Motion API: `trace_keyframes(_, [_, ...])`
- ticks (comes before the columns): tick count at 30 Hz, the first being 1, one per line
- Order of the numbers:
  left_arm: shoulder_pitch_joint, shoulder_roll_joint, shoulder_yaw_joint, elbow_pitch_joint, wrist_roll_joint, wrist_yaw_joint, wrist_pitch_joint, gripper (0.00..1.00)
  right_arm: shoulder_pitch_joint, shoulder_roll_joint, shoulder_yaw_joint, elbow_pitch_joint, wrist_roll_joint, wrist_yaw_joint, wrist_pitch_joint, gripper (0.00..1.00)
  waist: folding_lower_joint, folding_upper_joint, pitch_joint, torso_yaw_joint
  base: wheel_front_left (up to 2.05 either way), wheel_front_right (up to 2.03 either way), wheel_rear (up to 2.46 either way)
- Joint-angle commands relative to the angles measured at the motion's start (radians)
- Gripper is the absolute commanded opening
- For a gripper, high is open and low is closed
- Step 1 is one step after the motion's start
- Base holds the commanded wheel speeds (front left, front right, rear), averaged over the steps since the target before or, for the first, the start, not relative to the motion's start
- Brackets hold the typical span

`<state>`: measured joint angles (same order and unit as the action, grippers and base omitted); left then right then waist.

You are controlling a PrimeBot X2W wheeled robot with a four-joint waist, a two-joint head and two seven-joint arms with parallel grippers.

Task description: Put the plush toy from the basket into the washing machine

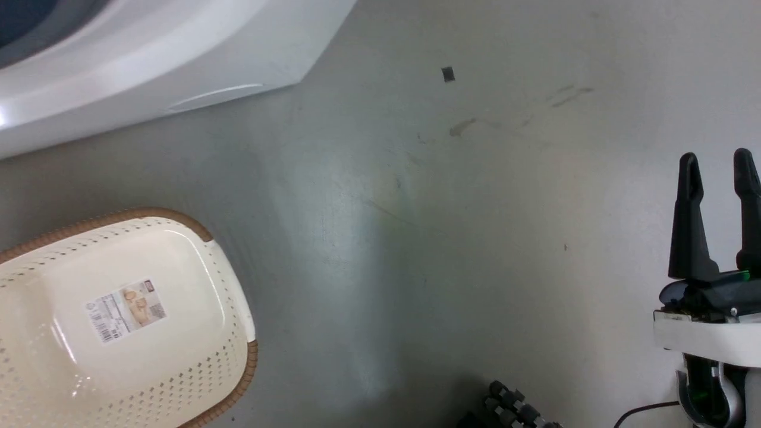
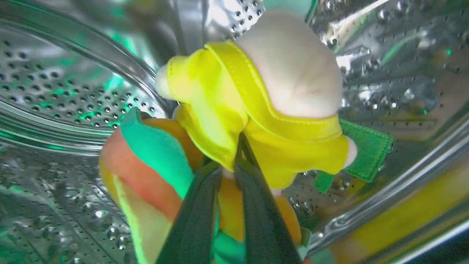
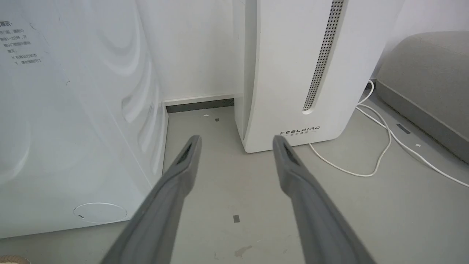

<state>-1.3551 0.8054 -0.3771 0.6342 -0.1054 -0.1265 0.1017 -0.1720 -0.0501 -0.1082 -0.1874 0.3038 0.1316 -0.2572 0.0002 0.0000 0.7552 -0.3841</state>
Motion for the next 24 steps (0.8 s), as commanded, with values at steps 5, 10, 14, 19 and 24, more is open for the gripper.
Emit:
trace_keyframes(5, [-0.049,0.02,-0.112,0.1,-0.031,-0.004,-0.005,0.0,-0.018,0.0,0.006,-0.004,0.011,-0.001,-0.005,1.0,-0.0002,0.0,0.034,-0.018,0.0,0.0,0.0])
trace_keyframes(10, [-0.062,0.028,-0.203,0.153,-0.085,-0.004,-0.013,0.0,-0.024,0.0,0.007,-0.006,0.011,-0.001,-0.005,1.0,-0.0002,0.0,0.044,-0.011,0.0,0.0,0.0])
trace_keyframes(14, [-0.07,0.04,-0.29,0.164,-0.122,-0.004,-0.045,0.0,-0.026,0.0,0.005,-0.007,0.008,-0.001,-0.005,1.0,-0.0002,0.0,0.048,-0.002,0.0,0.0,0.0])
trace_keyframes(19, [-0.083,0.036,-0.345,0.186,-0.163,-0.004,-0.078,1.0,-0.032,0.0,-0.003,-0.002,-0.003,-0.001,-0.005,1.0,-0.0002,0.0,0.039,0.013,0.0,0.0,0.0])
trace_keyframes(24, [-0.063,-0.003,-0.356,0.25,-0.194,-0.003,-0.16,1.0,-0.041,0.0,-0.019,0.016,-0.024,-0.001,-0.005,1.0,-0.0002,0.0,-0.028,0.041,0.0,0.0,0.0])
